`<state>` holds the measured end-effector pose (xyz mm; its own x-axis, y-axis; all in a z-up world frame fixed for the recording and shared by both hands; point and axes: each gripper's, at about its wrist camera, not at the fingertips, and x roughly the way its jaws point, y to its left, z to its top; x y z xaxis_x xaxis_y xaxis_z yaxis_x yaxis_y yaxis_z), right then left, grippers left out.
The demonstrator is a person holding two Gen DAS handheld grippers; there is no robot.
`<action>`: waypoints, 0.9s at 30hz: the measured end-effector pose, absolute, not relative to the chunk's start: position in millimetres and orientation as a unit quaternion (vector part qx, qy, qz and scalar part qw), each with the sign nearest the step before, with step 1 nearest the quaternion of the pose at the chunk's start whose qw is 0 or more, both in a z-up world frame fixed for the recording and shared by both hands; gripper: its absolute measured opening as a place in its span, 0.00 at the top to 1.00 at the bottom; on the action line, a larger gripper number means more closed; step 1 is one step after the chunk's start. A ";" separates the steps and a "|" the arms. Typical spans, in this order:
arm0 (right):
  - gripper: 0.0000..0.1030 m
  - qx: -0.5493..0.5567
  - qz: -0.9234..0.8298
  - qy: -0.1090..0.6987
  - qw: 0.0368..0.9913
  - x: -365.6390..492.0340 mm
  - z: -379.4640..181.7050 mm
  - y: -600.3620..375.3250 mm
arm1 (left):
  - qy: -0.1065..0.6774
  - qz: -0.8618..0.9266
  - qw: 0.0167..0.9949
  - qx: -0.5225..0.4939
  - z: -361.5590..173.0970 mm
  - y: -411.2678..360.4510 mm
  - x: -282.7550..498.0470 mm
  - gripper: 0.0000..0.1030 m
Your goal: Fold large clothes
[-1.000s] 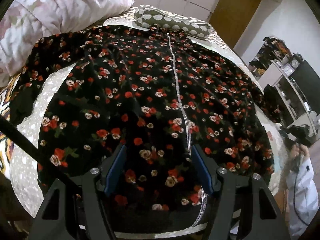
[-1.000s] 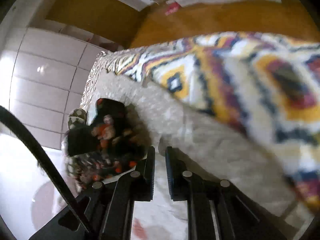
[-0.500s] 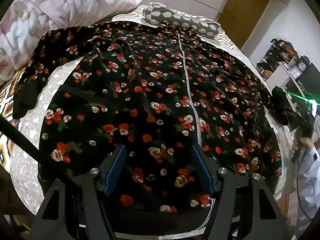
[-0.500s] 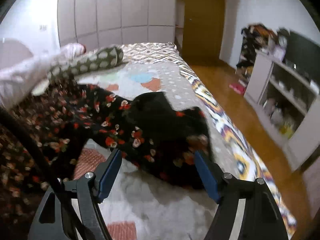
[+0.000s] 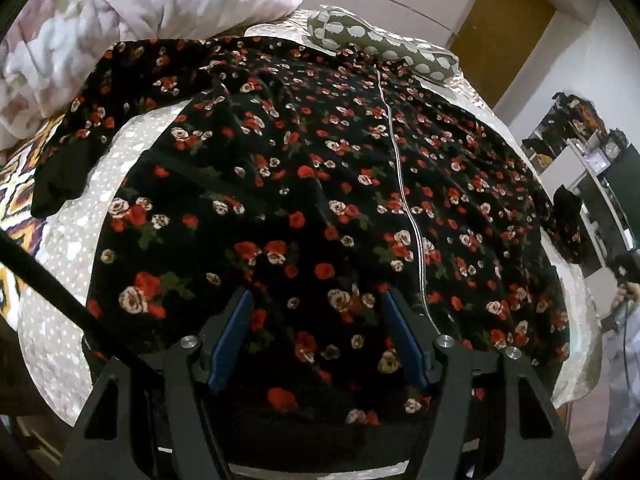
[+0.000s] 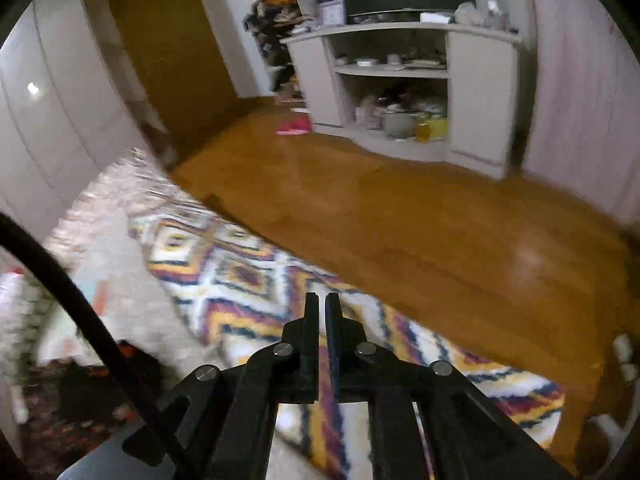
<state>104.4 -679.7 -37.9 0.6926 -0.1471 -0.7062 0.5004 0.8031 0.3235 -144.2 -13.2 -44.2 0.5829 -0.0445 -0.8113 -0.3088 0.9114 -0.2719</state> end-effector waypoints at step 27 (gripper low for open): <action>0.86 0.159 -0.268 0.367 0.877 143.8 -42.4 -666.0 | 0.446 0.082 0.869 -0.195 -48.9 -21.5 -159.1 0.36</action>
